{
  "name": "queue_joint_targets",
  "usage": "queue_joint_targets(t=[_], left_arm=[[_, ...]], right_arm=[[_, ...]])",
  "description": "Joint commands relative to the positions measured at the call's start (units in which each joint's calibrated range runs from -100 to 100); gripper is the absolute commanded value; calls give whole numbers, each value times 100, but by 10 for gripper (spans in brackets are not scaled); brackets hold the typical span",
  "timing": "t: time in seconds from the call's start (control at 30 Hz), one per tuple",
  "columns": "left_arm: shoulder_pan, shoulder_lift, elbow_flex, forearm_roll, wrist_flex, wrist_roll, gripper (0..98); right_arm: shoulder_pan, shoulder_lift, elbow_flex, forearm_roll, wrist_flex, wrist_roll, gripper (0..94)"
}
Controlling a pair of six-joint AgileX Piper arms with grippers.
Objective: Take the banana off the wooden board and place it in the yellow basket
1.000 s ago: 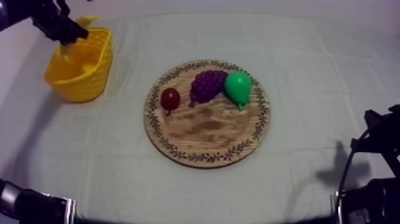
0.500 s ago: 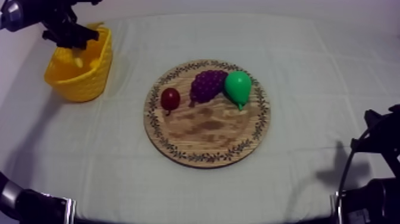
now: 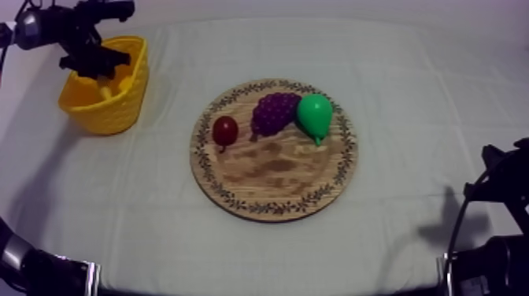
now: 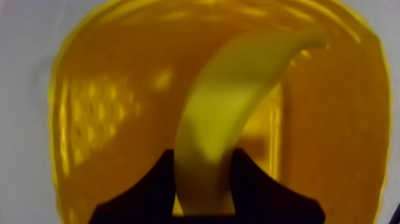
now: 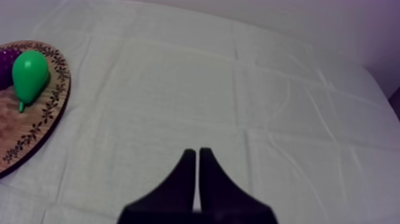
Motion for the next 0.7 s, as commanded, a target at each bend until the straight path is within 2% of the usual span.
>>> queue_joint_targets(t=[0.0, 0.1, 0.27, 0.4, 0.5, 0.67], left_arm=[[-19, 32, 26, 13, -23, -6, 353], [-68, 84, 43, 98, -66, -109, 400], [-176, 102, 61, 446, -291, -573, 547], [-195, 21, 117, 584, -484, -793, 581], [-162, -103, 253, 619, -714, -857, 512], [-126, -502, 753, 724, -1229, -880, 294]], right_arm=[[1, -2, 2, 1, 2, -3, 3], [1, -2, 2, 1, 2, -2, 3], [1, -2, 2, 1, 2, -1, 3], [1, -2, 2, 1, 2, -1, 3], [1, -2, 2, 1, 2, -1, 3], [1, -2, 2, 1, 2, -1, 3]])
